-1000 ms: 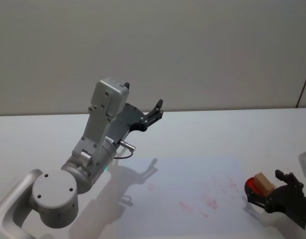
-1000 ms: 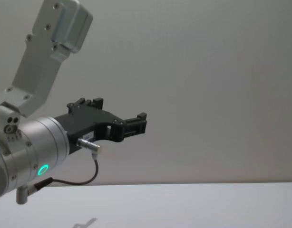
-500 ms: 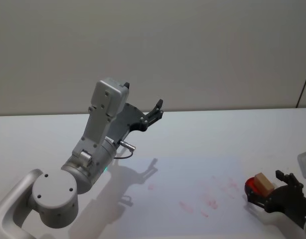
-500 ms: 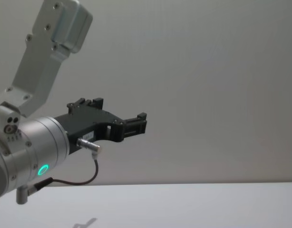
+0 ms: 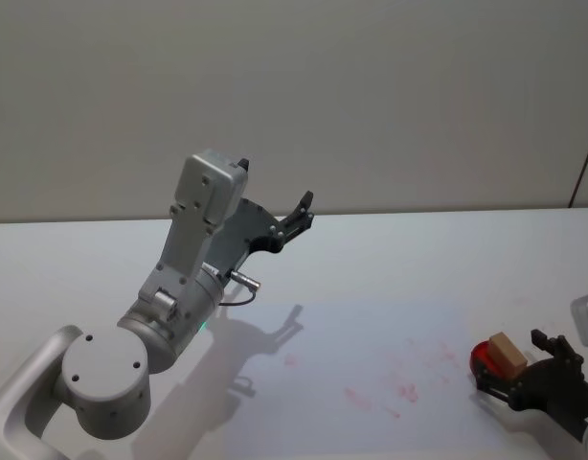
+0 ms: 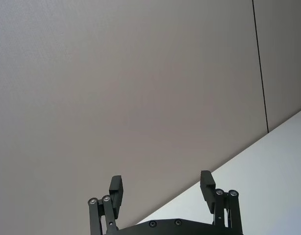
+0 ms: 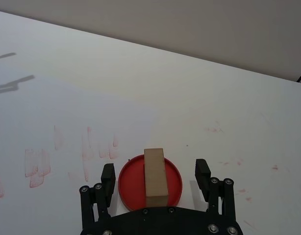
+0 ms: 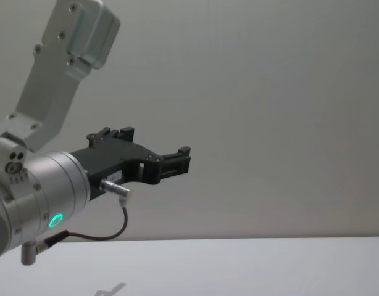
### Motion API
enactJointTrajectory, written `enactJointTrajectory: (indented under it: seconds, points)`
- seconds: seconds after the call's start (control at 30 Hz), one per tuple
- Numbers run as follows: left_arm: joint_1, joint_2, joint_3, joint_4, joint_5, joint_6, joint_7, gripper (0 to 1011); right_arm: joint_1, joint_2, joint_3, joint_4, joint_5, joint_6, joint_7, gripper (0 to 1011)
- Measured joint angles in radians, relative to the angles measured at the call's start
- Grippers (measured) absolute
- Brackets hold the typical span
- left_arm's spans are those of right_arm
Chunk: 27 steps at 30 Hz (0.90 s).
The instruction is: Use the one hand to pick up the stamp and affix it onto the A4 paper.
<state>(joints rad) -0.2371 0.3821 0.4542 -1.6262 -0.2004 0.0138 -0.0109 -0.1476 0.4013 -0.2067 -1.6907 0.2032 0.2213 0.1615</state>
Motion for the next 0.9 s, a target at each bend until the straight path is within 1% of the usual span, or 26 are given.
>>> enactJointTrajectory:
  seconds: [0.1, 0.13, 0.17, 0.23, 0.37, 0.4, 0.43, 0.47, 0.5, 0.53, 0.6, 0.7, 0.73, 0.8, 0.83, 0.9]
  points:
    - [0.0, 0.0, 0.0, 0.0, 0.0, 0.0, 0.0, 1001, -0.001, -0.001, -0.001, 0.001, -0.003, -0.001, 0.0, 1001]
    - [0.0, 0.0, 0.0, 0.0, 0.0, 0.0, 0.0, 1001, -0.001, -0.002, -0.001, 0.001, -0.004, -0.002, 0.0, 968]
    - [0.0, 0.0, 0.0, 0.0, 0.0, 0.0, 0.0, 1001, -0.001, -0.002, -0.001, 0.002, -0.005, -0.002, 0.0, 968]
    - [0.0, 0.0, 0.0, 0.0, 0.0, 0.0, 0.0, 1001, -0.002, -0.003, -0.002, 0.002, -0.006, -0.002, 0.0, 930]
    - [0.0, 0.0, 0.0, 0.0, 0.0, 0.0, 0.0, 1001, -0.003, -0.005, -0.003, 0.002, -0.01, -0.002, 0.0, 819]
    - [0.0, 0.0, 0.0, 0.0, 0.0, 0.0, 0.0, 1001, -0.003, -0.005, -0.003, 0.002, -0.011, -0.001, 0.0, 819]
    - [0.0, 0.0, 0.0, 0.0, 0.0, 0.0, 0.0, 1001, -0.003, -0.005, -0.003, 0.002, -0.011, 0.0, 0.0, 763]
    - [0.0, 0.0, 0.0, 0.0, 0.0, 0.0, 0.0, 1001, -0.003, -0.005, -0.003, 0.002, -0.012, 0.0, -0.001, 746]
    - [0.0, 0.0, 0.0, 0.0, 0.0, 0.0, 0.0, 1001, -0.003, -0.006, -0.003, 0.002, -0.012, 0.002, -0.003, 688]
    - [0.0, 0.0, 0.0, 0.0, 0.0, 0.0, 0.0, 1001, -0.003, -0.007, -0.003, 0.002, -0.013, 0.003, -0.004, 675]
    - [0.0, 0.0, 0.0, 0.0, 0.0, 0.0, 0.0, 1001, -0.004, -0.008, -0.003, 0.002, -0.013, 0.004, -0.007, 589]
    - [0.0, 0.0, 0.0, 0.0, 0.0, 0.0, 0.0, 1001, -0.004, -0.009, -0.003, 0.002, -0.014, 0.006, -0.01, 534]
    - [0.0, 0.0, 0.0, 0.0, 0.0, 0.0, 0.0, 1001, -0.004, -0.01, -0.002, 0.002, -0.013, 0.007, -0.012, 475]
    - [0.0, 0.0, 0.0, 0.0, 0.0, 0.0, 0.0, 1001, -0.004, -0.011, -0.002, 0.002, -0.013, 0.008, -0.015, 428]
    - [0.0, 0.0, 0.0, 0.0, 0.0, 0.0, 0.0, 1001, -0.004, -0.012, -0.002, 0.002, -0.013, 0.008, -0.016, 369]
    - [0.0, 0.0, 0.0, 0.0, 0.0, 0.0, 0.0, 1001, -0.004, -0.013, -0.001, 0.003, -0.013, 0.009, -0.018, 309]
